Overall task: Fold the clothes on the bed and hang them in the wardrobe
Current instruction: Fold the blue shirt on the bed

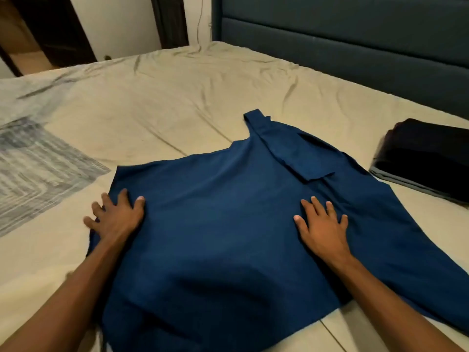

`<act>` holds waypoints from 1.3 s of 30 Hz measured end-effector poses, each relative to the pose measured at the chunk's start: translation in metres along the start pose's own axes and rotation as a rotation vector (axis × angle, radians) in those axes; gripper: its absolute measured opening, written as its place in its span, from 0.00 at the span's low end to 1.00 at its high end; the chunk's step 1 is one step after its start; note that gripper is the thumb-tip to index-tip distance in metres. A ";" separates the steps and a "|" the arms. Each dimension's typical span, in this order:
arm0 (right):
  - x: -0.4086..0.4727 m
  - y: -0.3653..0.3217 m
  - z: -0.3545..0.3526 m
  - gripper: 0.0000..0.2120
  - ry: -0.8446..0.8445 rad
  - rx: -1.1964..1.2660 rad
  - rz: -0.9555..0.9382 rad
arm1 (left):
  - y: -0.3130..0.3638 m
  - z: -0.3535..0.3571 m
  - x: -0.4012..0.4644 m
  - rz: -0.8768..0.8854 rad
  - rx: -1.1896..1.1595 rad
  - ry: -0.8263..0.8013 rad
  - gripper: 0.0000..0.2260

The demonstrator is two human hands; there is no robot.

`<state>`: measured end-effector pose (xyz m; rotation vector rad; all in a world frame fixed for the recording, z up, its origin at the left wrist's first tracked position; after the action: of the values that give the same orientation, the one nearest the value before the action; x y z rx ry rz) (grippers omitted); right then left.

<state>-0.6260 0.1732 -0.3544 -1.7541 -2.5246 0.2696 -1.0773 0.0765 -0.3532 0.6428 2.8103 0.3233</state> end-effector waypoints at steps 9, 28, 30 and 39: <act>0.022 -0.166 0.016 0.36 0.051 -0.011 -0.473 | 0.054 0.002 -0.054 0.805 -0.011 0.088 0.29; -0.007 -0.163 0.035 0.37 -0.021 -0.049 -0.453 | -0.110 -0.048 -0.109 0.366 0.431 -0.148 0.62; -0.007 -0.164 0.036 0.37 -0.013 -0.047 -0.456 | -0.144 -0.059 -0.108 0.319 0.546 -0.167 0.67; -0.012 -0.171 0.034 0.38 -0.022 -0.040 -0.450 | -0.150 -0.077 -0.050 0.409 0.492 -0.041 0.43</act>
<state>-0.7847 0.1004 -0.3572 -1.1460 -2.8608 0.2124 -1.1144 -0.0899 -0.3105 1.3130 2.7062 -0.3273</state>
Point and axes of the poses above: each hand's wrist, its own x-axis towards the middle knuckle, its own z-axis out of the palm, y = z × x, the point moved 3 cm from there along x, towards the middle knuckle, and after that the axes turned 13 degrees about -z, right-handed, at the moved point
